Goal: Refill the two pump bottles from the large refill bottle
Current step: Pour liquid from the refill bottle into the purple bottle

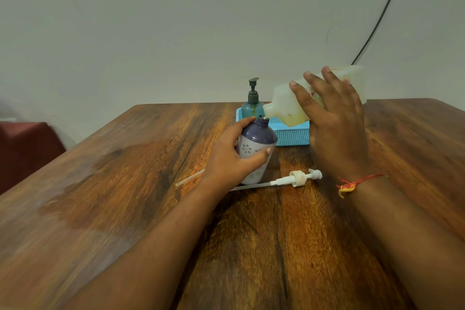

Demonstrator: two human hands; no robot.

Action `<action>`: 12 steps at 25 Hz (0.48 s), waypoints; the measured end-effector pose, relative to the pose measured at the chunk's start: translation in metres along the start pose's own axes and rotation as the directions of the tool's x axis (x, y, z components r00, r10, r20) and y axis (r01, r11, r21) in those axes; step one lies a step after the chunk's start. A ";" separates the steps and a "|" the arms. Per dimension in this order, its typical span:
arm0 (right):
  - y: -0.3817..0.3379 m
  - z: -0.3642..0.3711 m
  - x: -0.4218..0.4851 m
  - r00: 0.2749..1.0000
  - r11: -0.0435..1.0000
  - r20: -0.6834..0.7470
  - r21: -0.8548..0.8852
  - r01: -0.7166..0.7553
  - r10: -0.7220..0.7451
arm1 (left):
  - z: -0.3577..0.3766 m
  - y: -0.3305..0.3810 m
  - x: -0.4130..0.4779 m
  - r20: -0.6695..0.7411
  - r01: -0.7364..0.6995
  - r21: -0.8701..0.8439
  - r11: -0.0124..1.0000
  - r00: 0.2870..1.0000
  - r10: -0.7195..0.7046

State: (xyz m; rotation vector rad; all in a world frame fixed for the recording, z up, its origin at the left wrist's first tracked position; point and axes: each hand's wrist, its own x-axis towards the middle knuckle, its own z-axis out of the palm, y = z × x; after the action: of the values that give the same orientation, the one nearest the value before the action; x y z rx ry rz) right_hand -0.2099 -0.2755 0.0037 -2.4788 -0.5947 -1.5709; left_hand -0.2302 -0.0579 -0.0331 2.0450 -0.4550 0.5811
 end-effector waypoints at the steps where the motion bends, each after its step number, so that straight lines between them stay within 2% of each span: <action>1: 0.000 0.000 0.000 1.000 1.000 0.000 -0.001 0.002 -0.002 | 0.000 0.000 0.000 0.000 -0.001 0.000 1.000 1.000 0.001; 12: 0.001 -0.001 0.001 1.000 1.000 0.005 0.001 0.013 -0.013 | 0.001 0.000 0.000 0.001 -0.004 -0.010 1.000 1.000 0.004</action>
State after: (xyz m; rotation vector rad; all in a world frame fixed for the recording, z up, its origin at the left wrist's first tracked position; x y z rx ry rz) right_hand -0.2100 -0.2764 0.0047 -2.4841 -0.6136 -1.5686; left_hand -0.2296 -0.0583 -0.0332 2.0351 -0.4620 0.5787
